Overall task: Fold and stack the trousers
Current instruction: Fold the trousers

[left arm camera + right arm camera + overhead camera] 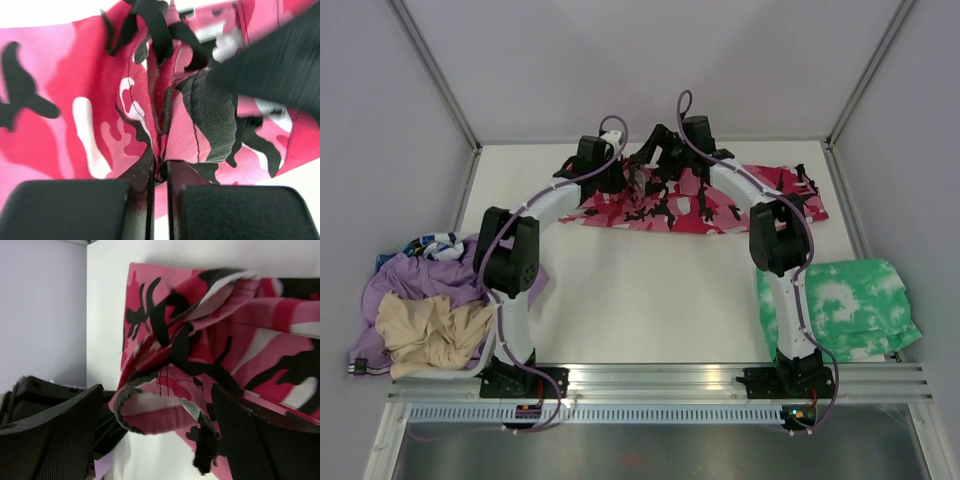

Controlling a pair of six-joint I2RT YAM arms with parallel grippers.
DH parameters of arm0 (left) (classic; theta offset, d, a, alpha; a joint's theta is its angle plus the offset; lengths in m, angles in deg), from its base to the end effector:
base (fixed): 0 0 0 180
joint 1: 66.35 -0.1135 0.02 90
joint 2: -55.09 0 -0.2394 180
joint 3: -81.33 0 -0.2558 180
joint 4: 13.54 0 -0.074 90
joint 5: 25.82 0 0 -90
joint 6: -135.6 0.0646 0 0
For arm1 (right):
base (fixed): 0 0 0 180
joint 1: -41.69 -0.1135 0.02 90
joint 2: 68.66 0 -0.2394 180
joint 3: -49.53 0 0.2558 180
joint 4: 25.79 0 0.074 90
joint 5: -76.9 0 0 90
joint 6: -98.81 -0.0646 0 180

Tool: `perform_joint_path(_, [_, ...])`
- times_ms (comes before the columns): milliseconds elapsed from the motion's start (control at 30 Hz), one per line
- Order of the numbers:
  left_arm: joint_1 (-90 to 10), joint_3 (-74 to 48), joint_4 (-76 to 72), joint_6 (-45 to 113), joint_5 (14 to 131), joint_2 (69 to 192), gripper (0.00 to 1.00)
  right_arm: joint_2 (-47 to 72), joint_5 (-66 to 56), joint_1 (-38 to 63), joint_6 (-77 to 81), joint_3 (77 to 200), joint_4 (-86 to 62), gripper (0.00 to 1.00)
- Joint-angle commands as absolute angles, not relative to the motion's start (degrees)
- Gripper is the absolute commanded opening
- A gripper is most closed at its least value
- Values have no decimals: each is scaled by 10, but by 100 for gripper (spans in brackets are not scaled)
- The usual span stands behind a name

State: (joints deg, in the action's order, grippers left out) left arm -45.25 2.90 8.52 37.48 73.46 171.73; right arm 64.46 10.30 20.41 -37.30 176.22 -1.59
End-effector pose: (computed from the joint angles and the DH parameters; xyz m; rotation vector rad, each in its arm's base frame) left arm 0.4480 -0.1840 0.1778 0.3439 2.2216 -0.4581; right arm 0.5055 0.2244 0.1917 0.2245 2.2563 1.1001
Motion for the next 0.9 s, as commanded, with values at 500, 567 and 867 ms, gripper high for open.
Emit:
perform_joint_path(500, [-479, -21, 64, 341, 758, 1672, 2, 564, 78, 198, -463, 1751, -46, 92])
perform_joint_path(567, [-479, -16, 62, 340, 753, 1676, 2, 554, 89, 195, -519, 1730, -56, 92])
perform_joint_path(867, [-479, -24, 51, 329, 752, 1677, 2, 530, 76, 171, -653, 1598, -140, 93])
